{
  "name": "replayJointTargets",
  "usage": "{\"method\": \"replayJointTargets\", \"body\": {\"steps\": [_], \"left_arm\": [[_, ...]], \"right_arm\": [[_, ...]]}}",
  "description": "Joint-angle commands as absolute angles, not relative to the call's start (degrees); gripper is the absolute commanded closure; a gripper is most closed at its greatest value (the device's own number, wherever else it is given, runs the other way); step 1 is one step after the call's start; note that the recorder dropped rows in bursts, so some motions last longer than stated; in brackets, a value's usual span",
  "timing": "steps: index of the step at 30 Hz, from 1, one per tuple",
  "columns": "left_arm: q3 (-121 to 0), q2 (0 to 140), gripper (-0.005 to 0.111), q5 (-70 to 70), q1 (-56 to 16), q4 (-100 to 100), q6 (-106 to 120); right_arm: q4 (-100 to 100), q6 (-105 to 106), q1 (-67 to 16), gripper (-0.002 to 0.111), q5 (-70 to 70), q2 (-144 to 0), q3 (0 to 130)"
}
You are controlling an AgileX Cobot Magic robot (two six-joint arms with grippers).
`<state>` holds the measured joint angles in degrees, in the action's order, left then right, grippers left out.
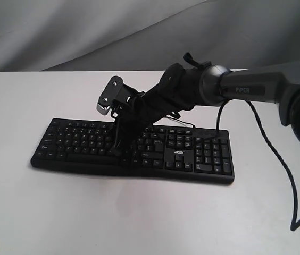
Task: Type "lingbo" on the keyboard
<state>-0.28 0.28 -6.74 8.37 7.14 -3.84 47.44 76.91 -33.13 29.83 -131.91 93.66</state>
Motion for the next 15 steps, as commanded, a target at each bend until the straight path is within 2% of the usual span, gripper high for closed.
{"method": "replayJointTargets", "body": {"steps": [1,15], "left_arm": [[0.0,0.0,0.106,-6.2,8.0,7.2,-4.0],[0.0,0.0,0.106,-6.2,8.0,7.2,-4.0]], "right_arm": [[47.6,76.6,-33.3,0.108,30.9,-131.7,94.1],[47.6,76.6,-33.3,0.108,30.5,-132.5,94.1]]}}
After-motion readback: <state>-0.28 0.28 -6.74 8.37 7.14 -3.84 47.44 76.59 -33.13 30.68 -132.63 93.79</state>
